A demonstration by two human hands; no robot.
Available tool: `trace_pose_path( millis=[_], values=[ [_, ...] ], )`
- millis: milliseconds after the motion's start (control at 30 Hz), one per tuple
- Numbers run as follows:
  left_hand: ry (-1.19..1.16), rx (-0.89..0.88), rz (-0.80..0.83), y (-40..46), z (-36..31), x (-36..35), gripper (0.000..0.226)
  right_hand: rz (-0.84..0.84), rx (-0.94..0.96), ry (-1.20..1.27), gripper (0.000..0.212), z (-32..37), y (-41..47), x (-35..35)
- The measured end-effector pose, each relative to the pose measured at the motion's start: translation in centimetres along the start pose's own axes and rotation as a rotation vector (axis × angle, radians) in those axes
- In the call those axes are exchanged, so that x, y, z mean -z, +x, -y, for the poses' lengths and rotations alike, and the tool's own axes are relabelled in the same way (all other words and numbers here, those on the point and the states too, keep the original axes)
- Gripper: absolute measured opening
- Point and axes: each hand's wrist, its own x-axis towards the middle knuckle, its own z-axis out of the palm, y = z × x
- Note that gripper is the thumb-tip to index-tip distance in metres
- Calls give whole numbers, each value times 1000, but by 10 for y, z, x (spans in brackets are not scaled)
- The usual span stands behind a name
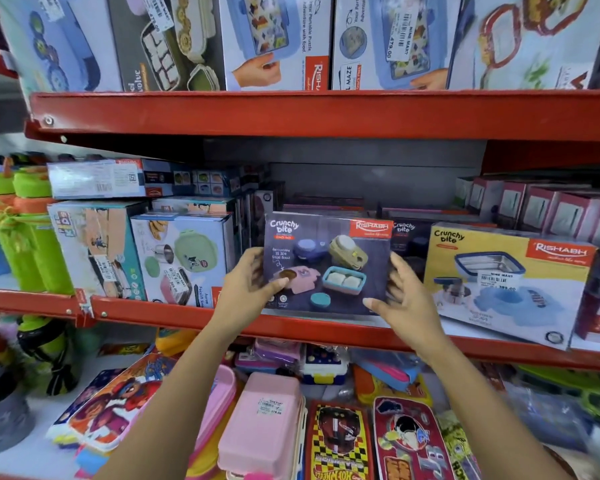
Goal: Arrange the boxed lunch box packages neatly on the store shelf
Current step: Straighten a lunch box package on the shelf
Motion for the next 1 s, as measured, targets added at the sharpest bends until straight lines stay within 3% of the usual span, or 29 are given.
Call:
trace_pose_path(
  millis=[200,600,667,800,900,1000],
  values=[
    [185,79,-51,23,25,-13,58,-131,80,-288,90,-18,17,-28],
    [316,75,-131,19,39,-33,67,-166,74,-474,86,-26,18,-37],
    [377,27,-191,3,37,-50,76,-194,109,-503,89,-25,9,-34],
    [458,-271,-218,-31,24,-97,73,-372,233,-547,87,-31,-17,-13],
    [417,-448,-78,-40,11,-138,65,-535,240,-588,85,-42,-31,19],
    [303,-429,80,-41,-10,-177,62,-685,194,-600,83,-49,-35,61]
  ],
)
